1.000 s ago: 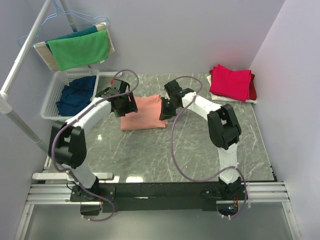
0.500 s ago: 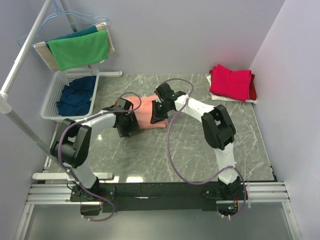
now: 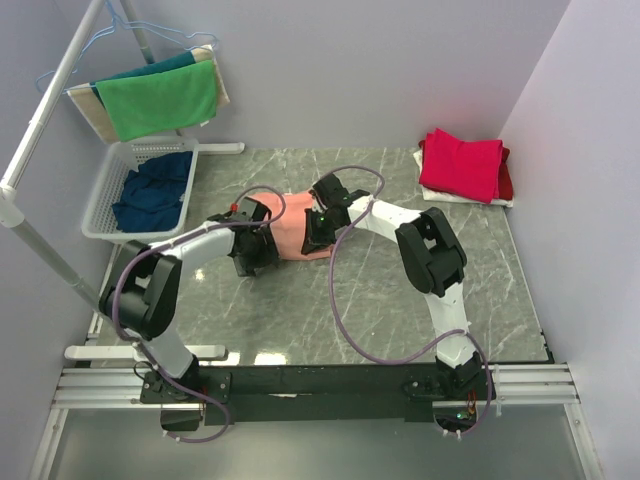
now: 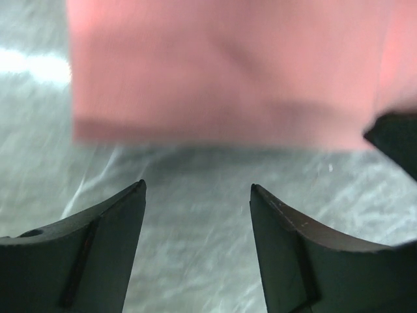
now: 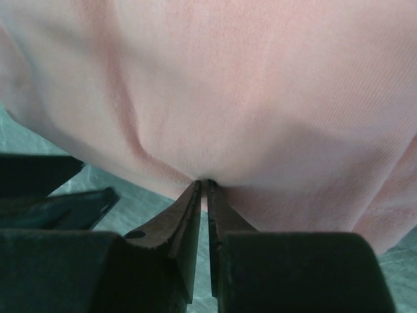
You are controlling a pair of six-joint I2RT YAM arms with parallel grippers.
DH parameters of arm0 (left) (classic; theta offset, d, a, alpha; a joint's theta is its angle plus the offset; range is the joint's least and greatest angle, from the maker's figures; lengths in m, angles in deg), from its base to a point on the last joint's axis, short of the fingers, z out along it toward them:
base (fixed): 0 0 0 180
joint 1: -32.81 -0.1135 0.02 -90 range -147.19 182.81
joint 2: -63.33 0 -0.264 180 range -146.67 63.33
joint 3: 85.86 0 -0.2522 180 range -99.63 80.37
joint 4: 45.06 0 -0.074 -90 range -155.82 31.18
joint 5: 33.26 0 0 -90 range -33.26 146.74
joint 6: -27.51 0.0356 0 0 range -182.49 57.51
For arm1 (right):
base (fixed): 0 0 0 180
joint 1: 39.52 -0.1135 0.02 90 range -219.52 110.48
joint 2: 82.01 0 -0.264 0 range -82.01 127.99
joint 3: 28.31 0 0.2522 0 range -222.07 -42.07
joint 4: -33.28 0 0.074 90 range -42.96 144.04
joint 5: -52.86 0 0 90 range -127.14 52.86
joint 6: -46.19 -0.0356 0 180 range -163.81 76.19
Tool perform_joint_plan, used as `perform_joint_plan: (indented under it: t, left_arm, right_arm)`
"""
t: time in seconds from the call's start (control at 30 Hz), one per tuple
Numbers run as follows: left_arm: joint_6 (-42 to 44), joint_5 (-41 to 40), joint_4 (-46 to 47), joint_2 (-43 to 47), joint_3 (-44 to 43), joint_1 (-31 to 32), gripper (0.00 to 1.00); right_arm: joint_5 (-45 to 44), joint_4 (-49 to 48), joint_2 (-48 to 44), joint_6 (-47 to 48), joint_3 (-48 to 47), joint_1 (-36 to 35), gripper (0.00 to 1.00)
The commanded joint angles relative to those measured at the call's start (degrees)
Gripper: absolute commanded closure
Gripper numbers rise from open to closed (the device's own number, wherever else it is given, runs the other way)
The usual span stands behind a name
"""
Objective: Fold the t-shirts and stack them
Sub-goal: Fold the tshirt
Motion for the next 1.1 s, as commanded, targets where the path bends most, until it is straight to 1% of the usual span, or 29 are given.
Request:
perform_joint_plan:
  t: [0.0, 0.07, 0.17, 0.3, 0.47, 0.57, 0.67, 0.83, 1.0, 1.07]
  left_arm:
    - [0.1, -3.0, -6.2, 8.8, -4.1, 0.5, 0.28]
    - [0.1, -3.6, -6.2, 9.9, -5.7, 0.5, 0.27]
    - [0.1, -4.8, -5.0, 9.3, -8.3, 0.5, 0.27]
    - [-0.3, -6.7, -4.7, 3.1, -10.8, 0.5, 0.29]
    - [-0.6, -8.3, -2.4, -1.9, -9.4, 0.8, 0.3]
    - [-1.3, -11.8, -2.7, -4.8, -7.5, 1.3, 0.3]
    - [-2.8, -15.0, -5.5, -8.0, -6.0, 1.3, 0.31]
    - [-5.2, -18.2, -10.4, -7.6, -3.1, 1.8, 0.29]
    - [-3.3, -16.7, -8.9, -6.5, -2.9, 2.6, 0.3]
    - [-1.7, -16.0, -6.7, -4.3, -3.8, 2.7, 0.29]
  right_arm:
    - [-2.3, 2.7, -0.5, 0.6, 3.1, -0.3, 0.85]
    - [-2.2, 2.7, -0.3, 0.5, 2.9, -0.3, 0.85]
    - [-2.0, 3.0, 0.1, 0.6, 2.5, -0.3, 0.86]
    - [-1.9, 3.0, 0.5, 0.6, 2.0, -0.4, 0.86]
    - [-2.1, 3.2, 0.6, 0.7, 1.5, -0.4, 0.86]
    - [-2.1, 3.3, 0.8, 0.6, 1.2, -0.3, 0.86]
    - [-2.3, 3.6, 0.9, 0.6, 1.3, -0.4, 0.86]
    - [-3.2, 4.1, 0.3, -0.3, 2.6, -0.3, 0.86]
    - [-2.8, 4.1, 0.3, -0.5, 3.1, -0.2, 0.87]
    - [-3.5, 3.5, -1.2, -0.4, 3.7, -0.2, 0.86]
